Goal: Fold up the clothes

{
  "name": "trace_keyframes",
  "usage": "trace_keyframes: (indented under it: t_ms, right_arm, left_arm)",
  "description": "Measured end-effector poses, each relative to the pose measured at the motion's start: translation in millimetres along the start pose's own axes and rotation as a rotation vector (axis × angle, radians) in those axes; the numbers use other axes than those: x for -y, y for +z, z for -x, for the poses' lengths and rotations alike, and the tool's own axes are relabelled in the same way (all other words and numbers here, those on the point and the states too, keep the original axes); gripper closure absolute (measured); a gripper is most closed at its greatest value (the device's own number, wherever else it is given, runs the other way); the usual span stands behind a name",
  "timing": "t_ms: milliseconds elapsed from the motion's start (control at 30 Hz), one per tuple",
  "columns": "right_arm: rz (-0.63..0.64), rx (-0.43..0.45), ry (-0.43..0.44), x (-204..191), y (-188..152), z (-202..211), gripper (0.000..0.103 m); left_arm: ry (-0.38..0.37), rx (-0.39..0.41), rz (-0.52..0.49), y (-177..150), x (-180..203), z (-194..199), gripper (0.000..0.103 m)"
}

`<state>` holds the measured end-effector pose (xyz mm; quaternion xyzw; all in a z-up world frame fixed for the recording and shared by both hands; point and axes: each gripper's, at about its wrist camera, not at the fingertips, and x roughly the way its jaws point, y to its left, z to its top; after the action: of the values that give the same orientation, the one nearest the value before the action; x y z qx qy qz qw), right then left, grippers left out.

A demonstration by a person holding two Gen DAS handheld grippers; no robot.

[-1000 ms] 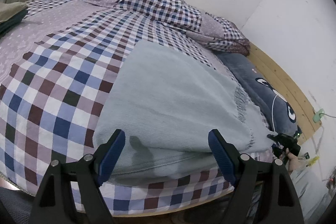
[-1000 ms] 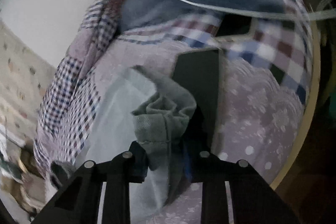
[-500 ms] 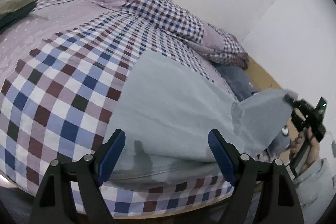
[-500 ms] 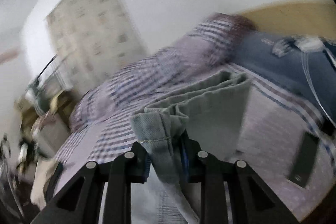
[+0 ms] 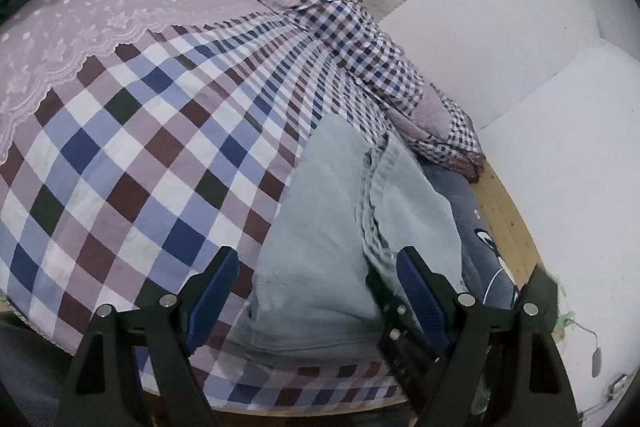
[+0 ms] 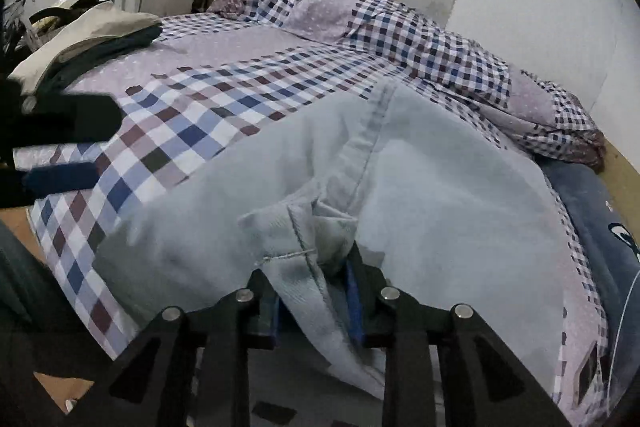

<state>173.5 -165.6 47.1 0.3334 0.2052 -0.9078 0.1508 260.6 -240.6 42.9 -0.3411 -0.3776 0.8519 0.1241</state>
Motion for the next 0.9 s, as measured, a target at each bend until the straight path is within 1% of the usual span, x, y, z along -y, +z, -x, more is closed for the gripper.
trace_keyframes:
  t_ms: [67,100,133,200,267,333,400,500,567,600,667,700,767,867,900]
  right_arm:
    - [-0.005,-0.006,0.053,6.6,-1.0,4.9,0.055]
    - [-0.004,-0.003,0.093,9.6,-2.9,10.3,0.050]
    - [-0.001,0.003,0.134,12.0,-4.5,16.7,0.047]
    - [-0.001,0.019,0.222,18.3,-7.8,30.3,0.035]
    - [-0.028,0.043,0.309,32.3,-11.2,46.4,0.027]
    - [-0.065,0.064,0.368,50.0,-16.2,63.8,0.025]
    - [-0.121,0.093,0.385,76.7,-17.9,76.4,0.023]
    - [-0.245,0.156,0.363,129.9,-28.0,90.4,0.021]
    - [-0.365,0.180,0.351,169.4,-43.0,89.3,0.020]
    - [-0.428,0.188,0.347,187.4,-50.6,87.3,0.020]
    - [-0.607,0.210,0.342,226.1,-69.7,77.5,0.020]
    - [-0.689,0.217,0.342,241.0,-79.1,72.9,0.020]
    - [-0.814,0.200,0.335,261.1,-91.4,63.6,0.020]
    - [-0.827,0.203,0.321,262.7,-87.0,60.3,0.020]
    - [-0.827,0.206,0.317,262.3,-85.0,59.6,0.020]
  left_arm:
    - [-0.004,-0.003,-0.017,-0.5,3.3,-4.0,0.018]
    - [-0.004,-0.005,-0.027,-0.9,5.5,-5.5,0.018]
    - [-0.005,-0.008,-0.038,-1.2,7.4,-7.3,0.018]
    - [-0.018,-0.022,-0.063,-0.9,13.3,-11.1,0.018]
    - [-0.037,-0.033,-0.083,-1.0,19.3,-14.3,0.018]
    - [-0.076,-0.061,-0.098,-1.0,25.1,-19.8,0.018]
    - [-0.128,-0.101,-0.099,-1.7,30.7,-28.2,0.018]
    - [-0.168,-0.168,-0.117,-6.6,41.5,-43.8,0.018]
    - [-0.148,-0.203,-0.145,-10.9,49.0,-56.2,0.018]
    - [-0.126,-0.220,-0.160,-12.2,52.5,-65.6,0.018]
    - [-0.107,-0.235,-0.166,-11.6,57.5,-79.1,0.018]
    - [-0.117,-0.241,-0.156,-10.6,58.6,-85.2,0.018]
    - [-0.139,-0.254,-0.130,-6.6,61.2,-97.2,0.018]
    - [-0.164,-0.262,-0.127,-0.6,68.7,-112.2,0.019]
    - [-0.150,-0.268,-0.128,-0.1,71.2,-118.9,0.020]
